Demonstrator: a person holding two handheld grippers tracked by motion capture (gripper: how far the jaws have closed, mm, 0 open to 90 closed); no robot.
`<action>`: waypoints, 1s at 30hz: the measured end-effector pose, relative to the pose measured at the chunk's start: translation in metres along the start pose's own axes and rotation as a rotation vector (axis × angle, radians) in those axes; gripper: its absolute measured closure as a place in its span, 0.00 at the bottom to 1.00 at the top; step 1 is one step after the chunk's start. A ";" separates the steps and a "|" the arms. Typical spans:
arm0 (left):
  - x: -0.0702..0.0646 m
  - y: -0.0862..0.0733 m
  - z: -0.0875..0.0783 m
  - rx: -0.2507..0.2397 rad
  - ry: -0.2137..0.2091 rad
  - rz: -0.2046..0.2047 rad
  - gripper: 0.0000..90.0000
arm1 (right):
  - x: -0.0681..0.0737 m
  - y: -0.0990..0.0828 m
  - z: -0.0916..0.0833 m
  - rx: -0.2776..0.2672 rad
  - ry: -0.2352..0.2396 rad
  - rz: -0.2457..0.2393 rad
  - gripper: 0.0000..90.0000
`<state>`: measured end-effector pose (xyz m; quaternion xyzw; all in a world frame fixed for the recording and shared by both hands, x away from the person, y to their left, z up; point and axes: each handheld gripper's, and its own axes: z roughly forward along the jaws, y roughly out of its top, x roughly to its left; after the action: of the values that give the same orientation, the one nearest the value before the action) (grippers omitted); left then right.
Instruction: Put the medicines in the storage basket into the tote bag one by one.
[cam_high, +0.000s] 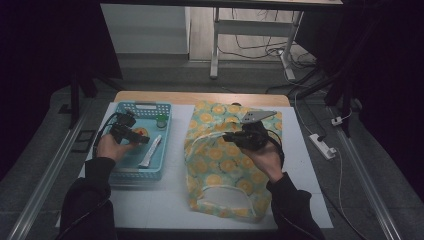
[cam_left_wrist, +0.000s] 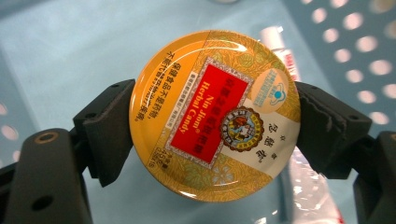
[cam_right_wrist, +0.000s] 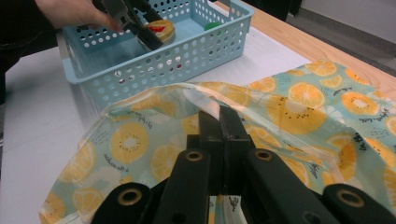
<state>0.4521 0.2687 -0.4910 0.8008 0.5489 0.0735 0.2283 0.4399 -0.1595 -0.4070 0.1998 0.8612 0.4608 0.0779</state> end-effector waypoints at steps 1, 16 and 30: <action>-0.001 0.000 -0.002 -0.006 -0.001 0.010 0.22 | 0.000 0.000 0.000 -0.003 0.000 0.002 1.00; -0.008 -0.004 -0.025 -0.096 -0.062 0.024 0.23 | -0.005 -0.002 -0.002 -0.014 -0.004 0.012 1.00; -0.021 -0.011 -0.041 -0.133 -0.082 0.070 0.23 | -0.007 -0.005 0.004 0.002 -0.001 0.014 1.00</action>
<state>0.4192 0.2642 -0.4570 0.8048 0.5047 0.0848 0.3006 0.4467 -0.1618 -0.4141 0.2059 0.8603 0.4604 0.0747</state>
